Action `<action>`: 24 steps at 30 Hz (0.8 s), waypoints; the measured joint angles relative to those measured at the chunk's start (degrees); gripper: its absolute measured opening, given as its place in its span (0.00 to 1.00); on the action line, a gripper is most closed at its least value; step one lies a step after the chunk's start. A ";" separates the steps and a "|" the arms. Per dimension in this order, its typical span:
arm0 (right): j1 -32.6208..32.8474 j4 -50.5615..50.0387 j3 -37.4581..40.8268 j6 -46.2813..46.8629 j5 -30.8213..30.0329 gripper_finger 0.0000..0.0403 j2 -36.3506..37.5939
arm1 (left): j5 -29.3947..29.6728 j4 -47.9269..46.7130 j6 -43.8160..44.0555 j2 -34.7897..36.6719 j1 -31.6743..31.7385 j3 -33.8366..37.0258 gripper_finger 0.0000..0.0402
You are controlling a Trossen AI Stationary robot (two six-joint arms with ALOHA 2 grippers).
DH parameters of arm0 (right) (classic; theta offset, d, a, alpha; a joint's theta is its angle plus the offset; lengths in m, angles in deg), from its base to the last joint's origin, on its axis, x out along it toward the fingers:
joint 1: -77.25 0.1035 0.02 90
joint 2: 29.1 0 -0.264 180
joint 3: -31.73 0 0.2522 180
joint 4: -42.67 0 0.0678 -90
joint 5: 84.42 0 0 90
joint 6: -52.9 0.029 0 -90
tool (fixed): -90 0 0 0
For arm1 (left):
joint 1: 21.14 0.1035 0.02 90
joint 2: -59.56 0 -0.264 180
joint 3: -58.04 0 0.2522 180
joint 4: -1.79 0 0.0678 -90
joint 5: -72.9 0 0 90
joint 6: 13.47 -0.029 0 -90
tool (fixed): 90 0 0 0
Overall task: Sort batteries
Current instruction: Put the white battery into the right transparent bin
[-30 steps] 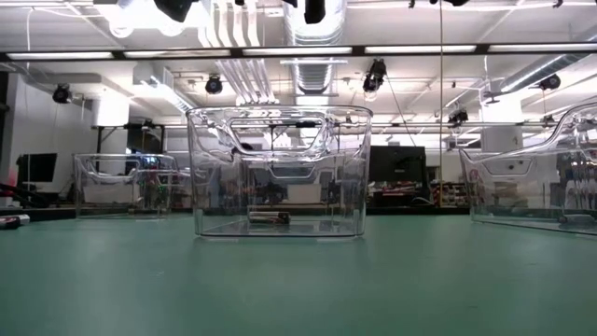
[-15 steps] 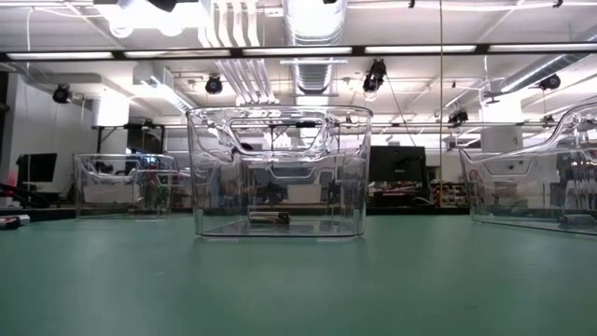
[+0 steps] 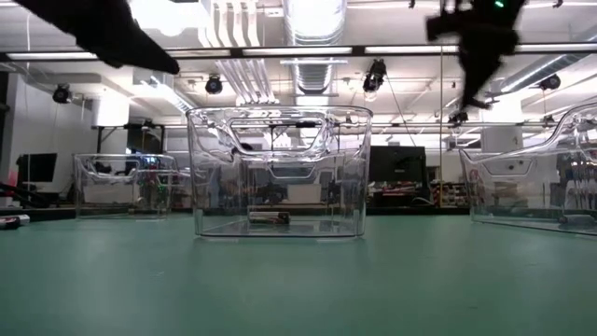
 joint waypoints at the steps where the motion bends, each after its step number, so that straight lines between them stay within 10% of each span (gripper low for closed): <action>1: -0.53 -0.79 2.07 0.99 3.06 0.06 1.00 | 0.11 1.37 0.04 0.16 0.02 0.94 0.18; 13: 1.09 14.46 29.03 2.73 19.47 0.06 5.83 | -0.49 8.64 -1.39 -0.23 0.02 4.62 0.18; 24: 11.37 16.60 31.34 12.70 19.77 0.06 5.40 | -0.90 8.63 -1.54 0.18 0.02 4.62 0.18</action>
